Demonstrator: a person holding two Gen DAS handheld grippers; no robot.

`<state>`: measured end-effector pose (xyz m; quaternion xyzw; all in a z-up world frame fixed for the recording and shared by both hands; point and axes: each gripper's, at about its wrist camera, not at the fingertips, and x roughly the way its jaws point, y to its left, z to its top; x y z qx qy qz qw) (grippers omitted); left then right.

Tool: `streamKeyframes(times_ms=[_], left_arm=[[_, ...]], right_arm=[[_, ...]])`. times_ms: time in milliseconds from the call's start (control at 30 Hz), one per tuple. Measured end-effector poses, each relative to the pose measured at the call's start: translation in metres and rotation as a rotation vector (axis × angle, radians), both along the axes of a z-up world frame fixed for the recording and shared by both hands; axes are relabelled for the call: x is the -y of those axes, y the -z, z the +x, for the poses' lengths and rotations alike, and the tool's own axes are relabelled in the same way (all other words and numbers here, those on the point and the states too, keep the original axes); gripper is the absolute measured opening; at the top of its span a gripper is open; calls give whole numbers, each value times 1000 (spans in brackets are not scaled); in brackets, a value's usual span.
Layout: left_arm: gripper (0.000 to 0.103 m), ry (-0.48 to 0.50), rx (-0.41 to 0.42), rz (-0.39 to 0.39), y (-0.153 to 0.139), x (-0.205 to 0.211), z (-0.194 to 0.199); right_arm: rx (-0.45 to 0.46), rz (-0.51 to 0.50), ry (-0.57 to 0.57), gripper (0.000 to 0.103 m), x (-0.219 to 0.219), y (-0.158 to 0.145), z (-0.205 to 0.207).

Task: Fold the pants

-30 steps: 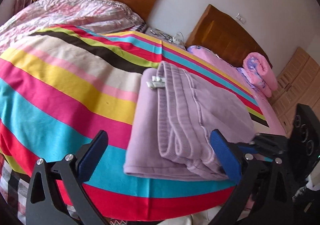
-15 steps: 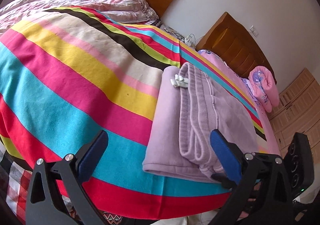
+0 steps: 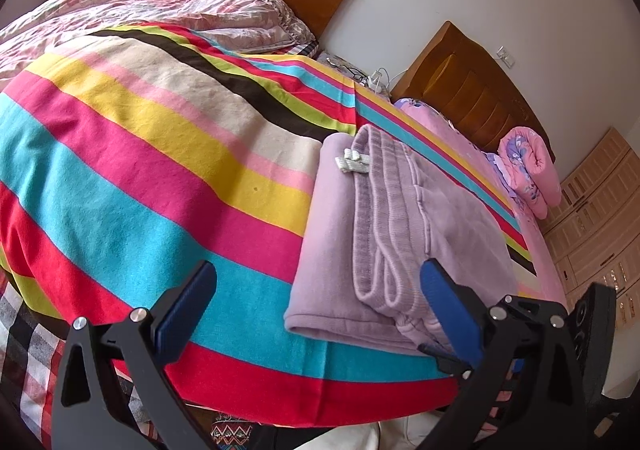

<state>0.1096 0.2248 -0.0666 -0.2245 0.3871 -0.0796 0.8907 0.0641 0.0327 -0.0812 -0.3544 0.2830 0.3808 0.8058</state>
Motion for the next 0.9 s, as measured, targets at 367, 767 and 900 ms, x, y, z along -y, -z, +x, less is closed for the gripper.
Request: streamKeyframes(times_ms=[367, 767, 900], left_arm=[[102, 75, -42, -92, -5, 7, 7], [102, 374, -337, -649, 36, 38, 111], [98, 407, -382, -548, 41, 63, 137]], right_arm=[[20, 165, 41, 13, 26, -38, 8], [20, 215, 40, 13, 31, -52, 5], [-17, 231, 32, 17, 36, -51, 2]])
